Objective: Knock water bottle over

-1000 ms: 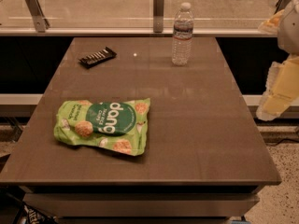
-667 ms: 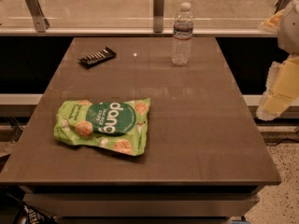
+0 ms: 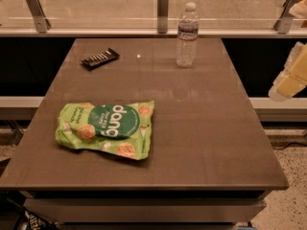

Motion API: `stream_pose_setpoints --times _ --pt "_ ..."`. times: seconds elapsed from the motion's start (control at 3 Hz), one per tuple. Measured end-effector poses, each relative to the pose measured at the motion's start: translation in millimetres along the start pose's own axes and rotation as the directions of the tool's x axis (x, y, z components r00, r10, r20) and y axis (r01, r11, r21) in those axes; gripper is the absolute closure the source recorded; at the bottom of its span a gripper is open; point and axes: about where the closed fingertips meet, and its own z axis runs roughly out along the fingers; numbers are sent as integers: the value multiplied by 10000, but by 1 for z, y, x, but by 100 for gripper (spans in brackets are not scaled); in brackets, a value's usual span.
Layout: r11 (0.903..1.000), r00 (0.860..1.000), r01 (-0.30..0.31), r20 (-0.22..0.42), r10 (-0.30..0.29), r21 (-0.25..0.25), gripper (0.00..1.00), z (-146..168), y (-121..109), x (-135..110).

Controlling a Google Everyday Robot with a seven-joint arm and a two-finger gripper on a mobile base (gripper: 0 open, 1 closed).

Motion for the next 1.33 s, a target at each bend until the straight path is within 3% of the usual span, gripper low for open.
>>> stream_pose_setpoints --times 0.33,0.67,1.0,1.33 --pt "9953 9942 -623 924 553 747 0 1 -26 -4" --pt "9853 9751 -1087 2069 799 1317 0 13 -52 -11" --pt "9726 9334 -1524 3491 831 1759 0 34 -87 -27" --pt "9728 9337 -1515 3483 827 1752 0 34 -87 -27"
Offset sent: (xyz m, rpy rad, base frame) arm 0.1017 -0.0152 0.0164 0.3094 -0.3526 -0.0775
